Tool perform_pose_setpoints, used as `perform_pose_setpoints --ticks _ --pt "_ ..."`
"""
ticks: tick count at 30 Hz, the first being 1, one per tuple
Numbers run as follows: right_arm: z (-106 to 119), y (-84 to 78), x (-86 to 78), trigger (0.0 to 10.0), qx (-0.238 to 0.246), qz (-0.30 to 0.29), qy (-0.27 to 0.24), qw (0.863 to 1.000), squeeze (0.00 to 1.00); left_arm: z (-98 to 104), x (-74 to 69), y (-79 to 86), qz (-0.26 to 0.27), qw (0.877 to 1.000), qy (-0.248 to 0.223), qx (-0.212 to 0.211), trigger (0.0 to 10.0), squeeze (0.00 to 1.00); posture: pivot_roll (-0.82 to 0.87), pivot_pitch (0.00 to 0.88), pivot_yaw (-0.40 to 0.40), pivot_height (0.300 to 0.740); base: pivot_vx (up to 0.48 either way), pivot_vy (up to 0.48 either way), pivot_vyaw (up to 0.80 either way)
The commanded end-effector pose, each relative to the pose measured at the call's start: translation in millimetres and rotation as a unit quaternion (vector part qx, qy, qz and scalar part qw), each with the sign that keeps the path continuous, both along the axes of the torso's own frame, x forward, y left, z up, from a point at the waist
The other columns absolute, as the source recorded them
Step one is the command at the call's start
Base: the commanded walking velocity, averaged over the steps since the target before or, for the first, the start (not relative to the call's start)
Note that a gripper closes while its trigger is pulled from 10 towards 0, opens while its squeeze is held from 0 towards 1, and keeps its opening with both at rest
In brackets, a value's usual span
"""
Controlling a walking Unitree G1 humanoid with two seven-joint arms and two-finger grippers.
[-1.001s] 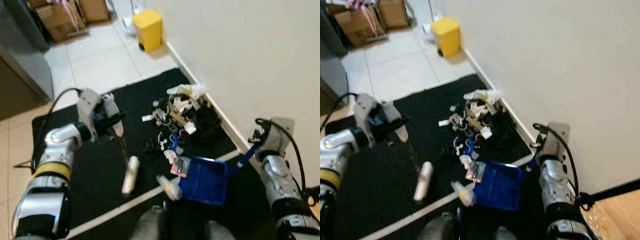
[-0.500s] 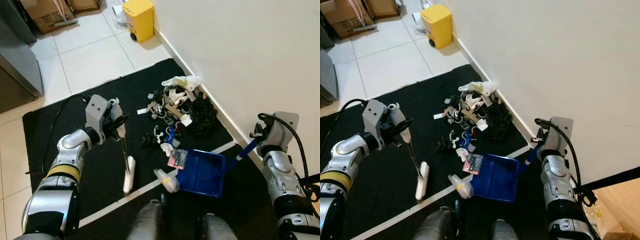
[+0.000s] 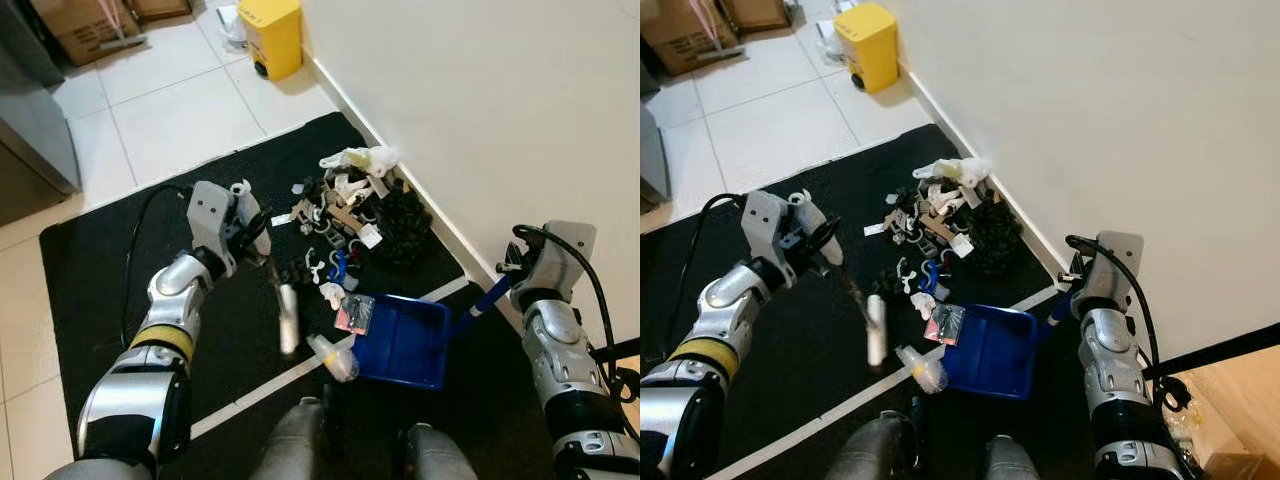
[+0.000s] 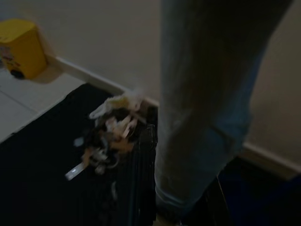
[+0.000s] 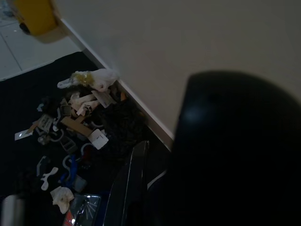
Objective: Sweep floor
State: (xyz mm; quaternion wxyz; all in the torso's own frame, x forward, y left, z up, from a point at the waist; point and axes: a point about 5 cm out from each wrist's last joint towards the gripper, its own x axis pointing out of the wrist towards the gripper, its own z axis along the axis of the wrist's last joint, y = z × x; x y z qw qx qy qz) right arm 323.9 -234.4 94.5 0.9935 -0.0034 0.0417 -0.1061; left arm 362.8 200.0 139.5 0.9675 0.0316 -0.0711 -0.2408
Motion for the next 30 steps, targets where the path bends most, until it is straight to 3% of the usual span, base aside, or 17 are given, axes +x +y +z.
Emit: perform_pose_setpoints --ticks 1,8,11,16,21,26,30 --pt "-19.7 2.4 -9.7 10.0 0.008 0.000 0.044 0.999 0.00 6.4 3.7 -7.0 0.001 0.999 -0.015 -0.036 10.0 0.00 -0.01 0.304 0.071 0.740 0.000 0.000 0.00" --pt "-19.2 2.7 -12.0 10.0 0.011 0.000 0.042 0.999 0.00 18.5 12.0 -31.5 -0.023 0.994 -0.027 -0.105 10.0 0.00 -0.01 0.303 0.074 0.740 0.000 0.000 0.00" --pt "-19.2 2.7 -12.1 10.0 0.011 -0.001 0.041 0.999 0.00 19.9 12.7 -33.8 -0.026 0.993 -0.028 -0.110 10.0 0.00 -0.01 0.303 0.074 0.740 0.000 0.000 0.00" --pt "-19.3 4.4 -11.4 10.0 0.016 -0.001 0.040 0.999 0.00 32.8 16.8 -47.6 -0.069 0.985 -0.040 -0.156 10.0 0.00 0.00 0.295 0.079 0.740 0.000 0.000 0.00" --pt "-19.0 7.4 -9.8 10.0 0.020 0.000 0.040 0.999 0.00 43.7 18.2 -55.1 -0.115 0.976 -0.049 -0.176 10.0 0.00 0.02 0.288 0.084 0.740 0.000 0.000 0.00" --pt "-19.8 8.8 -9.4 10.0 0.024 -0.001 0.039 0.999 0.00 62.2 21.2 -50.2 -0.128 0.972 -0.070 -0.181 10.0 0.00 0.03 0.282 0.091 0.740 0.000 0.000 0.00" --pt "-21.2 10.8 -9.6 10.0 0.028 -0.002 0.038 0.999 0.00 76.1 24.6 -36.3 -0.098 0.975 -0.077 -0.182 10.0 0.00 0.05 0.271 0.105 0.740 0.000 0.000 0.00"
